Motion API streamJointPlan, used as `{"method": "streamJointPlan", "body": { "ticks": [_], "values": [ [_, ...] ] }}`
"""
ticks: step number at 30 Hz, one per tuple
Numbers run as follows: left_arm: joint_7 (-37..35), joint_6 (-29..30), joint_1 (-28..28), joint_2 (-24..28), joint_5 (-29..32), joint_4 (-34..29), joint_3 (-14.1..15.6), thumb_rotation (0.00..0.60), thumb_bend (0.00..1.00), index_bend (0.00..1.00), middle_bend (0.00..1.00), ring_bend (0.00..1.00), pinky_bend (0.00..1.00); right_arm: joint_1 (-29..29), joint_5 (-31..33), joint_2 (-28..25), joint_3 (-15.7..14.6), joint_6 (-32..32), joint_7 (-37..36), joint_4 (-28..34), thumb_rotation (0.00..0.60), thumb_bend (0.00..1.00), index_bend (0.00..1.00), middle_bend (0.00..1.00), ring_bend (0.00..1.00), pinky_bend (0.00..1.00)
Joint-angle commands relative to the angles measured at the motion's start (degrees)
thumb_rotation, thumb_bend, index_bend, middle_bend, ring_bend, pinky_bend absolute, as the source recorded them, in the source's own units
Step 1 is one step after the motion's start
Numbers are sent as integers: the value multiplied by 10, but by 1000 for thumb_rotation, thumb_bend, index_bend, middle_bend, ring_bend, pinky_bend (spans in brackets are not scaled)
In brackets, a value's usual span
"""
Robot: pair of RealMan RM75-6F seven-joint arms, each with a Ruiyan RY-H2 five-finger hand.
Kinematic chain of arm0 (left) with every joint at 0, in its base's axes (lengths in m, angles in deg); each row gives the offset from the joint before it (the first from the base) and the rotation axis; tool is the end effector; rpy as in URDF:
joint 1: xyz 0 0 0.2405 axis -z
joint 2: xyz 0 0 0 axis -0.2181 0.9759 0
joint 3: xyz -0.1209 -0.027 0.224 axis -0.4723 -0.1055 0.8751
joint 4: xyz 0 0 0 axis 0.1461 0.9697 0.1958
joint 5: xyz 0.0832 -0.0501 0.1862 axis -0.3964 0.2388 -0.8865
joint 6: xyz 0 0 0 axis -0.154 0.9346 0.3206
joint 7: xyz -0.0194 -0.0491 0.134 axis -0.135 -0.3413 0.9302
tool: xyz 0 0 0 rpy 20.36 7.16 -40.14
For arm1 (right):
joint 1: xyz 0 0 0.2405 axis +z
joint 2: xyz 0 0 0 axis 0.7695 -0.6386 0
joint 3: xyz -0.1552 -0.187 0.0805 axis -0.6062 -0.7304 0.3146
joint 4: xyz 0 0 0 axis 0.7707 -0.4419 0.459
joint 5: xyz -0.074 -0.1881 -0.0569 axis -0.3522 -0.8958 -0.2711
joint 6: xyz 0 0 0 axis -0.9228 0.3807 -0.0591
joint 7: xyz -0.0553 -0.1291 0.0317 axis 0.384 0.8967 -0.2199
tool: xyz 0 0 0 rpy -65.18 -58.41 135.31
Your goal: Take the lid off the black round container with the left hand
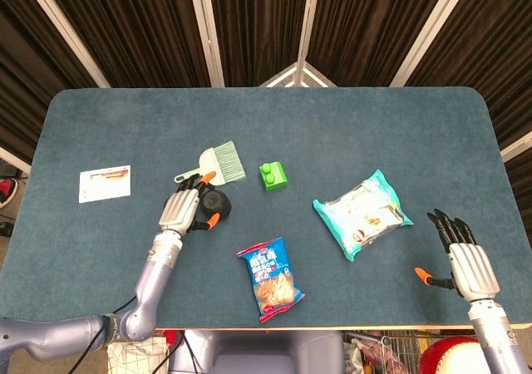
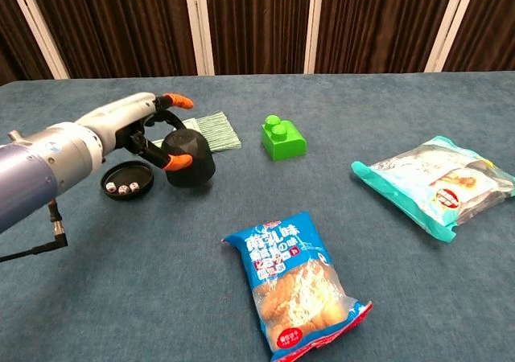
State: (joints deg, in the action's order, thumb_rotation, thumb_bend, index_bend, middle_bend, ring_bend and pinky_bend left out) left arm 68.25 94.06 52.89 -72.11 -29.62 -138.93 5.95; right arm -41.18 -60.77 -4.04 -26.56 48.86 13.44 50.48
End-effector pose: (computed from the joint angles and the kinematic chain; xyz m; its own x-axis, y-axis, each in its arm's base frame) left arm -0.1202 0.3307 -0.0521 0.0308 0.3148 0.9487 0.9975 -0.0703 -0.0090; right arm -0.3119 -0.2019 0.1260 0.1953 -0.1288 0.9722 -0.9806 -0.0449 0.1911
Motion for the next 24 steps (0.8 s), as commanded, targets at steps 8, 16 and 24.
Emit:
{"method": "streamJointPlan", "body": {
  "ticks": [8,16,24],
  "values": [
    [-12,-24,8,-23,0,42,13,600,467,99,113,0,0,2,-1,0,0,-3,-4,-2,600,209,0,33,106,36],
    [1,-28,6,9,-16,3,26,600,278,38,0,0,0,2,-3,-6,-1,-2,-1,5,600,209,0,33,106,36],
    [19,55,-35,89,-70,-135,41,600,290,0,0,0,0,1,-3,2,-2,0,2,-2,600,209,0,33,106,36]
  ]
}}
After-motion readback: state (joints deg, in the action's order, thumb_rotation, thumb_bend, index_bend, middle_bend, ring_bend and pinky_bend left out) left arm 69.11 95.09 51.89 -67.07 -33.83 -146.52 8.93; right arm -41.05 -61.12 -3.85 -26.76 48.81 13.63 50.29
